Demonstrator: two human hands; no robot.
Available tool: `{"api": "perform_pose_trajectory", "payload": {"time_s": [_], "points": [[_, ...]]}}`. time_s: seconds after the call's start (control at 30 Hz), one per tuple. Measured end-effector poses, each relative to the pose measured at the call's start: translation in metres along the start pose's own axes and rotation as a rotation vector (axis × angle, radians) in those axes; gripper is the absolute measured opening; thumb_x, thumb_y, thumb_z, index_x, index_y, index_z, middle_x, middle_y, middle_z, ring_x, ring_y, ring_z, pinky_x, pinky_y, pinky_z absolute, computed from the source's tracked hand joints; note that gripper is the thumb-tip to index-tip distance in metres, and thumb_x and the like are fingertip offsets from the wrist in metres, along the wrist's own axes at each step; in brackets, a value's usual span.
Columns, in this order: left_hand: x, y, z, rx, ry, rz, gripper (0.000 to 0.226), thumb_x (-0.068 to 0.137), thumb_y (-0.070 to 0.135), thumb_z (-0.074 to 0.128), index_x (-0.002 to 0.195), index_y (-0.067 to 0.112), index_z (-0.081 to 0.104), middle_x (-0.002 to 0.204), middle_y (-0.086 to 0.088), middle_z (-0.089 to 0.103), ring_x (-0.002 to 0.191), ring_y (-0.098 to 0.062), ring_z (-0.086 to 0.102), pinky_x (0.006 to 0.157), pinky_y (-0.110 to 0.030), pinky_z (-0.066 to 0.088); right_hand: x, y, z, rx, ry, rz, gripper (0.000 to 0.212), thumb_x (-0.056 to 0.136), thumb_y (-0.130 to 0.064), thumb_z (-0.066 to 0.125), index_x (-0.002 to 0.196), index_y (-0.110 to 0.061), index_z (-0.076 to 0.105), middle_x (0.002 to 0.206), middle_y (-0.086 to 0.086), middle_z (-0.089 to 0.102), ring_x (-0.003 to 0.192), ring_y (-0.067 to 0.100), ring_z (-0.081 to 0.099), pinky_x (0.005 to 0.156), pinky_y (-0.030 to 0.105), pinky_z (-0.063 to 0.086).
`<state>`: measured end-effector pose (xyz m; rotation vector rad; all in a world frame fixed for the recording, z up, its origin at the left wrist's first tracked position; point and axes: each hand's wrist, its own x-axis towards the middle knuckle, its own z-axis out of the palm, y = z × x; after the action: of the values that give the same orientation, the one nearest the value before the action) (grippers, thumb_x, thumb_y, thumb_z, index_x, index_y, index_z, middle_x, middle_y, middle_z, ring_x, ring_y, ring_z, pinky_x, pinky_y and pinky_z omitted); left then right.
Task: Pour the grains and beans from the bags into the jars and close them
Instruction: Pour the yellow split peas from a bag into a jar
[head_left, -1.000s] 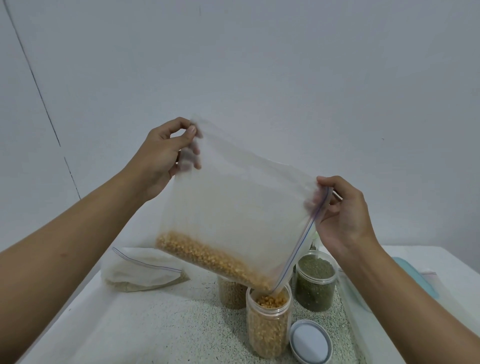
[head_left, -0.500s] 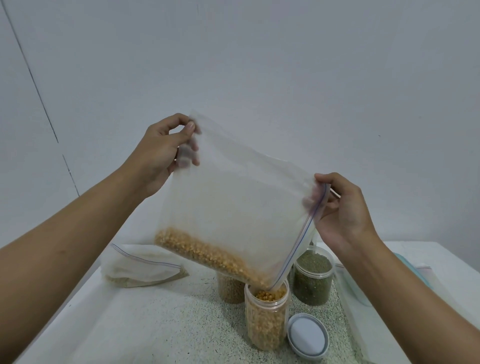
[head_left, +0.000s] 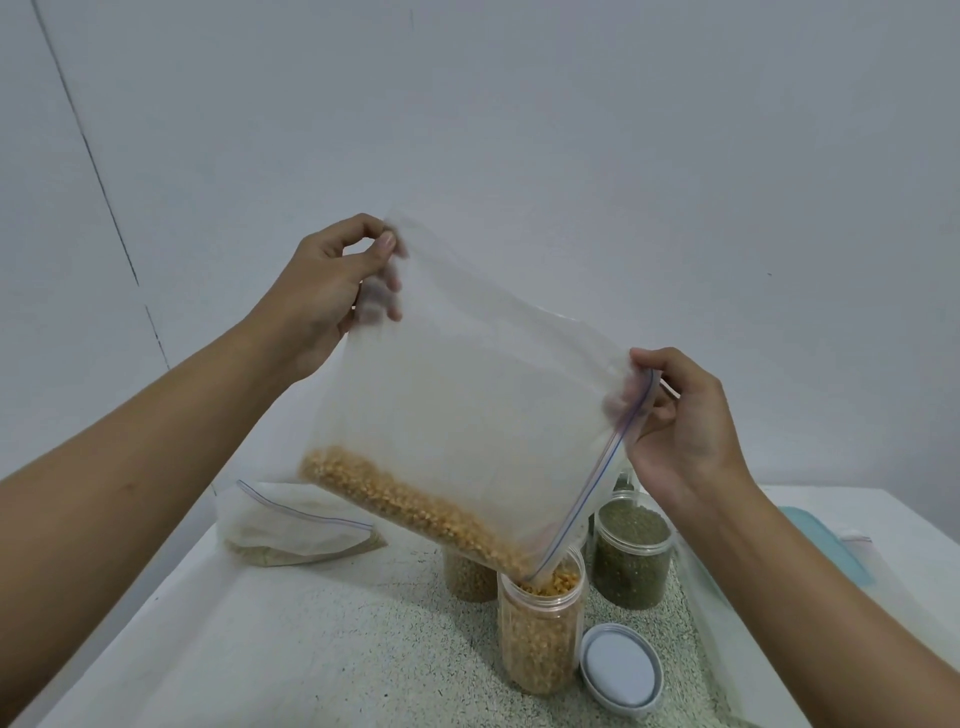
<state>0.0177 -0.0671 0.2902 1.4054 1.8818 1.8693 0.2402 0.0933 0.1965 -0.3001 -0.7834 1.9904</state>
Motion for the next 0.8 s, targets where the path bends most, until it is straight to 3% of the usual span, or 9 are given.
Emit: {"api": "perform_pose_trajectory", "payload": {"time_s": [0.8], "points": [[0.018, -0.010, 0.006, -0.014, -0.019, 0.014, 0.023, 0.105, 0.029, 0.056, 0.084, 0.023, 0.065, 0.076, -0.005, 0.057, 0.059, -0.024, 0.059, 0.066, -0.035, 0.037, 0.019, 0.003, -0.006, -0.020, 0.010, -0.047, 0.016, 0.087, 0.000, 0.064, 0.074, -0.010, 0.062, 0.067, 0.000, 0.056, 0.052, 0.010, 0.055, 0.055, 0.025, 0.047]]}}
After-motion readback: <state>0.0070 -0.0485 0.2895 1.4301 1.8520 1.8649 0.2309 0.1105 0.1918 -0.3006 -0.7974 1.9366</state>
